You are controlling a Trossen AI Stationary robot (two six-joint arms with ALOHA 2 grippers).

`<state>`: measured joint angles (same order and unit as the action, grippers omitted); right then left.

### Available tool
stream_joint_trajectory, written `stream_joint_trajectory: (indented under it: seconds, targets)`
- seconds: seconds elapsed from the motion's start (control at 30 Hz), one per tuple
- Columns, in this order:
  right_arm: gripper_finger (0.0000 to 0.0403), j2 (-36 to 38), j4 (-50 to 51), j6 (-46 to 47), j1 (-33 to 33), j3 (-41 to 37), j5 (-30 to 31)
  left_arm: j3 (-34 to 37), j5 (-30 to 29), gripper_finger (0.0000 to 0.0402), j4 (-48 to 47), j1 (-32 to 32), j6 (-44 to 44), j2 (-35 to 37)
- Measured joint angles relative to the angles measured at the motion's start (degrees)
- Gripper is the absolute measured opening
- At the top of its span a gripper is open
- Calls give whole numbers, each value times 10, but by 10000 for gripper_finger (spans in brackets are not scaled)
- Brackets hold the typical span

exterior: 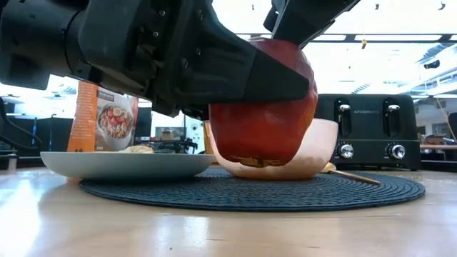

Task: Arrange a breakfast setting
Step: Put the apple on the plate

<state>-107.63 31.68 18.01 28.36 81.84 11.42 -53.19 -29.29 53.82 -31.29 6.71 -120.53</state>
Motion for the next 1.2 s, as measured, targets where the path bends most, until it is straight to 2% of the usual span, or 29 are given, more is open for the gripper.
stream_joint_trajectory:
  seconds: [0.13,0.27,0.4,0.5,0.57,0.63,0.83,1.07,1.2]
  targets:
    - [48,7,8,-1,0,4,-10,0,-28,361,-4,-4,-35,2]
    - [95,26,48,1,8,48,-8,0,-80,366,-18,-18,-77,28]
    - [144,50,61,-15,21,86,46,0,-139,366,-69,-32,-101,73]
    - [170,75,57,-26,37,108,102,0,-229,366,-133,-50,-98,108]
    - [179,88,57,-28,50,110,139,7,-299,366,-172,-62,-74,130]
    - [182,95,58,-27,64,110,170,27,-339,366,-184,-67,-19,147]
    - [179,95,60,-12,94,108,212,99,-382,367,-180,-58,155,151]
    - [178,94,56,18,99,93,219,116,-390,368,-189,-30,166,144]
    - [177,93,57,20,99,85,220,116,-396,368,-190,10,154,144]
